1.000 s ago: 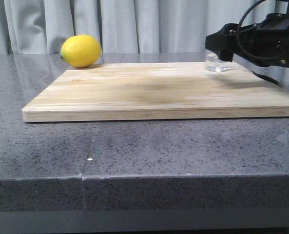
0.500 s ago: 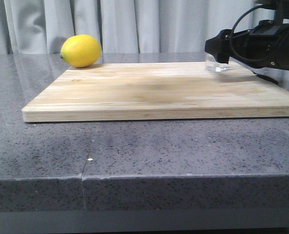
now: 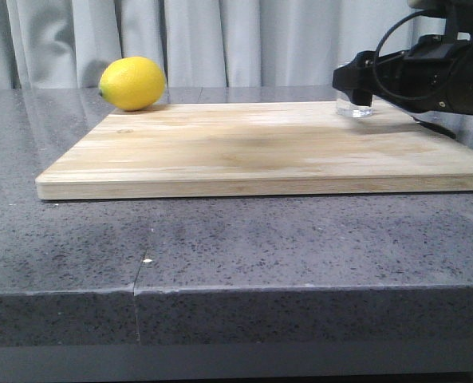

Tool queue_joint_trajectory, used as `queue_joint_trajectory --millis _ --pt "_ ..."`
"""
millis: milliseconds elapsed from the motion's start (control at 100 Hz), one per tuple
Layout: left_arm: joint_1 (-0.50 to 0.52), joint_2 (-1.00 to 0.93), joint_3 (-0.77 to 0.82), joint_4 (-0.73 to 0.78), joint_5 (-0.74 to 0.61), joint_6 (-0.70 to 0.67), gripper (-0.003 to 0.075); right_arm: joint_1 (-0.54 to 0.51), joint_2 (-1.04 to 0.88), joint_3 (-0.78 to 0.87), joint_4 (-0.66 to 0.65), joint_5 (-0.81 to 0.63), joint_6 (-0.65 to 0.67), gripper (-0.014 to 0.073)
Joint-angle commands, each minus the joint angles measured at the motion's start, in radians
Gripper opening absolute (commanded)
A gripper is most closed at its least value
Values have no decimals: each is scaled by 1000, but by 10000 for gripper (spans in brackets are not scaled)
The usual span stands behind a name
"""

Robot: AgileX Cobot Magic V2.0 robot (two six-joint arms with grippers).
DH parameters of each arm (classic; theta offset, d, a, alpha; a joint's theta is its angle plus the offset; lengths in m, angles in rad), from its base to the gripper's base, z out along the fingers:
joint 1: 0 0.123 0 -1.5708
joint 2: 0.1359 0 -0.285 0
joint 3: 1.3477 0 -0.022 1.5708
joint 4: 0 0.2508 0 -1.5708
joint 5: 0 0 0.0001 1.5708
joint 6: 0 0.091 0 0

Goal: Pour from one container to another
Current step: 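Lift the glass beaker with the right gripper toward the raised jigger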

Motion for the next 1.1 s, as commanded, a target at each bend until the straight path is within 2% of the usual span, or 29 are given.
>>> queue_joint_trajectory --millis 0,720,840,980,1090 --pt "-9 -51 -29 1 -85 -8 -13 -8 -29 -50 -8 -63 -13 592" --pt "-9 -51 -29 1 -85 -8 -13 -8 14 -78 -18 -58 -11 587" --pt "-9 -51 -29 1 -85 -8 -13 -6 14 -78 -27 -58 -11 511" --pt "-9 -51 -29 1 -85 -8 -13 -6 14 -78 -73 -58 -11 366" --pt "-9 -51 -29 1 -85 -8 -13 -6 14 -78 -96 -58 -11 288"
